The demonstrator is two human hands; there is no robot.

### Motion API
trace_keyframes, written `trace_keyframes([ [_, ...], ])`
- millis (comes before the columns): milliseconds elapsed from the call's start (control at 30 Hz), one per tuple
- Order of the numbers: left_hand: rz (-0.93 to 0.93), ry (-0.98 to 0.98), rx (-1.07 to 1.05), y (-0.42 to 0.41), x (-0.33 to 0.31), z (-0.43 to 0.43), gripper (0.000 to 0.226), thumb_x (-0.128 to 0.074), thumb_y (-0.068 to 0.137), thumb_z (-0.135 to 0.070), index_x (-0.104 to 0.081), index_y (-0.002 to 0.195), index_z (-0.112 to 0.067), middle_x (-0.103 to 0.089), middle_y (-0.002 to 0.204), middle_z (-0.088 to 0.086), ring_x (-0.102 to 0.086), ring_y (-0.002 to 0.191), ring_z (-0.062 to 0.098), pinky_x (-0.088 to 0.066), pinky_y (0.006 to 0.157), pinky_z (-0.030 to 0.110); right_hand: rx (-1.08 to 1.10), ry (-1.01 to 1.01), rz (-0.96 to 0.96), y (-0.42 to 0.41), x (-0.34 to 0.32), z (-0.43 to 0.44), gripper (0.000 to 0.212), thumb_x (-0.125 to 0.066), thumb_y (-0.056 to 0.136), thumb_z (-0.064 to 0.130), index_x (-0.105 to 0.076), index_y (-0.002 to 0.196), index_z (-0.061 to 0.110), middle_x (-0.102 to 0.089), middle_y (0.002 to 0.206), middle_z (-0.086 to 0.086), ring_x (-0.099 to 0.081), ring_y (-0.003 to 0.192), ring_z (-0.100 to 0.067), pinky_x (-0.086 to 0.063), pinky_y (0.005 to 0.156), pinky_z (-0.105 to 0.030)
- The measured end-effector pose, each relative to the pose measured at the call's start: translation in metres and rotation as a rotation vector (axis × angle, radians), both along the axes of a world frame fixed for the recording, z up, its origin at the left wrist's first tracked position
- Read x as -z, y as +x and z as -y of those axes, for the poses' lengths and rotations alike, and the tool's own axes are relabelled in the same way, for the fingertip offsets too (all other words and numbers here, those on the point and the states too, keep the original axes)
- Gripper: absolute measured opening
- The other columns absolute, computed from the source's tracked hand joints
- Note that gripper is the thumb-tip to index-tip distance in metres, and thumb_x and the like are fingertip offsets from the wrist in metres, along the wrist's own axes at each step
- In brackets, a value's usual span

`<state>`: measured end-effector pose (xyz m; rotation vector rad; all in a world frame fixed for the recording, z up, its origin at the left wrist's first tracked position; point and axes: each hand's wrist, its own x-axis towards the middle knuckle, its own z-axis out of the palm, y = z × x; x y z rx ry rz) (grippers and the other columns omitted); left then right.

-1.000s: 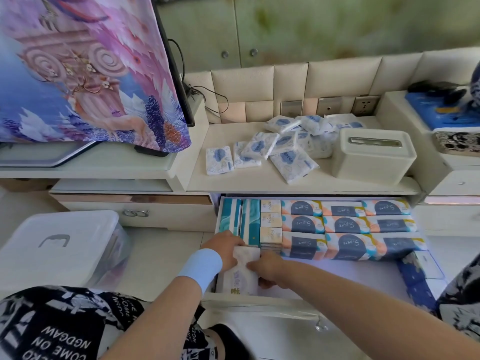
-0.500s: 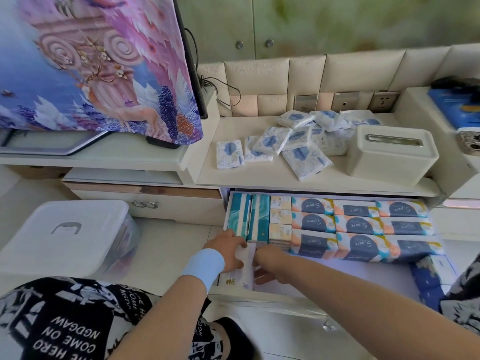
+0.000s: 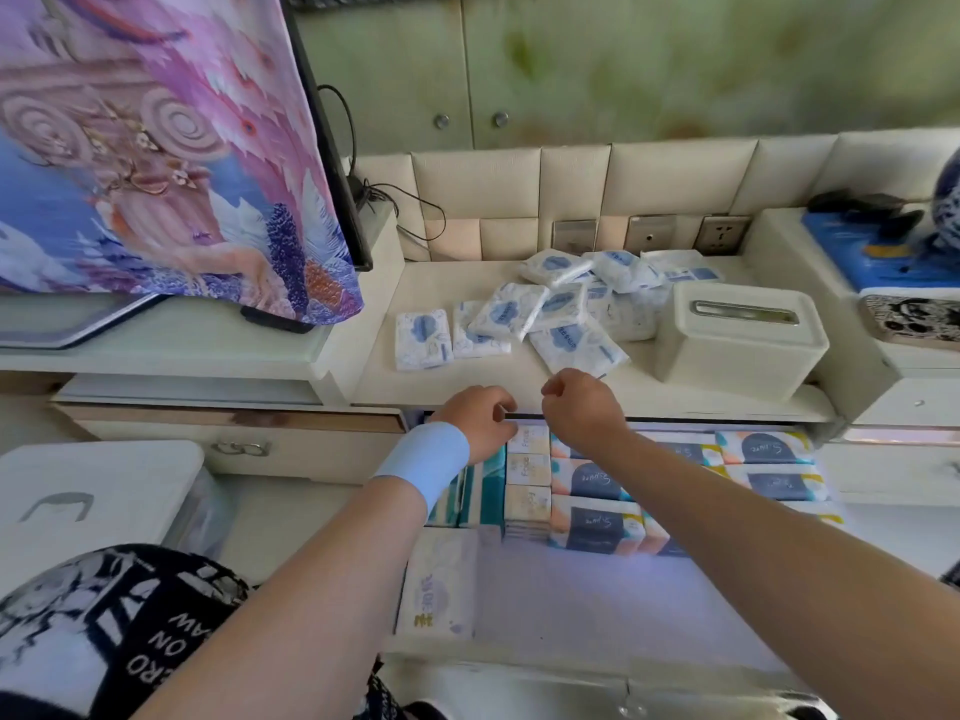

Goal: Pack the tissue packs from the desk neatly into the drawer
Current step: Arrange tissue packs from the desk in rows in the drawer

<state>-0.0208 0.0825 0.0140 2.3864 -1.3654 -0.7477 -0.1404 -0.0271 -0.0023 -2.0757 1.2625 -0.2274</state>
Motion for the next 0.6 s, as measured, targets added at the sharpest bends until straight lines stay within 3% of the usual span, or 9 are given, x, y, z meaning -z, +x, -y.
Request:
trace_keyframes([
  [100, -0.026, -0.01, 0.012, -0.005, -0.007, 0.038, 0.04, -0.057, 0.093, -0.031, -0.053, 0.133, -0.025, -0.056, 0.128, -0.001, -0.057, 0.112, 0.02, -0.047, 0.097, 0.037, 0.149, -0.104, 0.049, -0.006, -0.009, 0.042, 0.035, -0.054, 0.091, 0.018, -0.056, 0.125, 0.019, -0.044, 0.134, -0.009, -0.058, 0.106, -0.028, -0.045, 0.087, -0.032],
  [200, -0.078, -0.03, -0.005, -0.009, -0.007, 0.07, 0.047, -0.055, 0.094, -0.031, -0.046, 0.14, -0.027, -0.05, 0.141, -0.002, -0.053, 0.122, 0.021, -0.044, 0.098, 0.033, 0.241, 0.024, 0.029, -0.011, -0.005, 0.076, 0.053, -0.057, 0.092, 0.026, -0.041, 0.141, 0.016, -0.039, 0.142, -0.013, -0.057, 0.113, -0.031, -0.048, 0.09, -0.036],
  [267, -0.12, -0.023, -0.033, -0.01, -0.003, 0.086, 0.052, -0.054, 0.095, -0.031, -0.04, 0.145, -0.029, -0.045, 0.147, -0.002, -0.05, 0.127, 0.022, -0.041, 0.1, 0.032, 0.314, 0.244, 0.127, -0.012, 0.001, 0.089, 0.059, -0.062, 0.09, 0.034, -0.035, 0.14, 0.015, -0.057, 0.123, -0.014, -0.067, 0.095, -0.029, -0.056, 0.068, -0.035],
  [333, -0.172, 0.023, -0.032, -0.01, 0.002, 0.097, 0.058, -0.053, 0.095, -0.031, -0.034, 0.149, -0.03, -0.041, 0.151, -0.003, -0.048, 0.13, 0.022, -0.039, 0.1, 0.029, 0.386, 0.435, 0.242, -0.012, 0.004, 0.093, 0.05, -0.065, 0.092, 0.033, -0.038, 0.128, 0.012, -0.064, 0.095, -0.009, -0.067, 0.067, -0.022, -0.045, 0.047, -0.027],
  [467, -0.293, 0.041, -0.005, -0.008, 0.015, 0.107, 0.061, -0.055, 0.094, -0.027, -0.032, 0.15, -0.032, -0.042, 0.15, -0.007, -0.049, 0.128, 0.018, -0.04, 0.099, 0.026, 0.363, 0.384, 0.223, -0.011, 0.02, 0.105, 0.024, -0.07, 0.087, 0.026, -0.064, 0.102, 0.007, -0.06, 0.071, -0.006, -0.052, 0.056, -0.02, -0.037, 0.046, -0.026],
  [600, -0.232, -0.119, -0.052, 0.0, 0.016, 0.11, 0.05, -0.052, 0.093, -0.019, -0.046, 0.141, -0.033, -0.054, 0.138, -0.007, -0.054, 0.121, 0.015, -0.043, 0.102, 0.032, 0.351, 0.295, 0.217, -0.011, 0.013, 0.11, 0.016, -0.067, 0.081, 0.027, -0.066, 0.088, 0.013, -0.063, 0.074, -0.006, -0.058, 0.066, -0.022, -0.042, 0.054, -0.026],
])
